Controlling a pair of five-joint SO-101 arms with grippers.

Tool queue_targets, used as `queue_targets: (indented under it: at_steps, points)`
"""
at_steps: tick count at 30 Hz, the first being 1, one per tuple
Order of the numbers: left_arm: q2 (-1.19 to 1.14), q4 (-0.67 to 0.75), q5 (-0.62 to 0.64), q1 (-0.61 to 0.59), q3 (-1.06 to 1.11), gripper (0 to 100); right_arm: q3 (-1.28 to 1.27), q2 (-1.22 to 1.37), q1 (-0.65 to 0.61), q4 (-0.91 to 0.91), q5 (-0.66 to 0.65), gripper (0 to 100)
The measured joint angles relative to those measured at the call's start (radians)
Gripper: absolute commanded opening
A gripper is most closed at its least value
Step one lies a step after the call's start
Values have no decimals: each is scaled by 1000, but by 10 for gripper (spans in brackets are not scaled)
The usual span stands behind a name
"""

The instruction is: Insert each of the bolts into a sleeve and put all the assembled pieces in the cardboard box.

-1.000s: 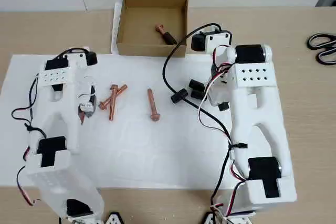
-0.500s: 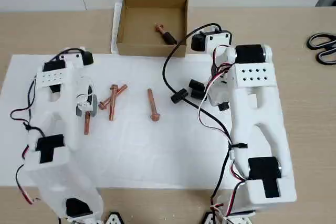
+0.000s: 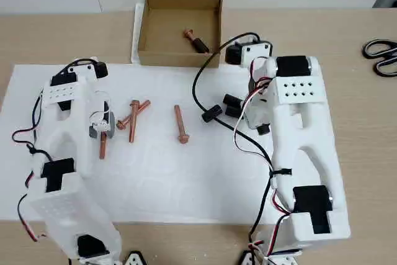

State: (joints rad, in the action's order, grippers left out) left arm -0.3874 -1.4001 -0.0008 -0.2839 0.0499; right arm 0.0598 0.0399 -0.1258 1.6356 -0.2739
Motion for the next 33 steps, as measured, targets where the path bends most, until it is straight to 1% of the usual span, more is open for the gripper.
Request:
queue_targets:
  at_steps: [8,12,18,20,25,33]
  points:
    - [44,8,8,-6,3,109,-2,0,0,-3,0,4]
    - [44,48,34,-5,12,108,-2,0,0,-3,0,4]
    - [60,124,31,12,89,107,-2,0,0,-3,0,4]
    - [72,158,37,12,121,92,-2,0,0,-3,0,4]
    - [86,192,77,21,144,9,-2,0,0,-3,0,4]
    - [87,204,112,29,144,6,-2,0,0,-3,0,4]
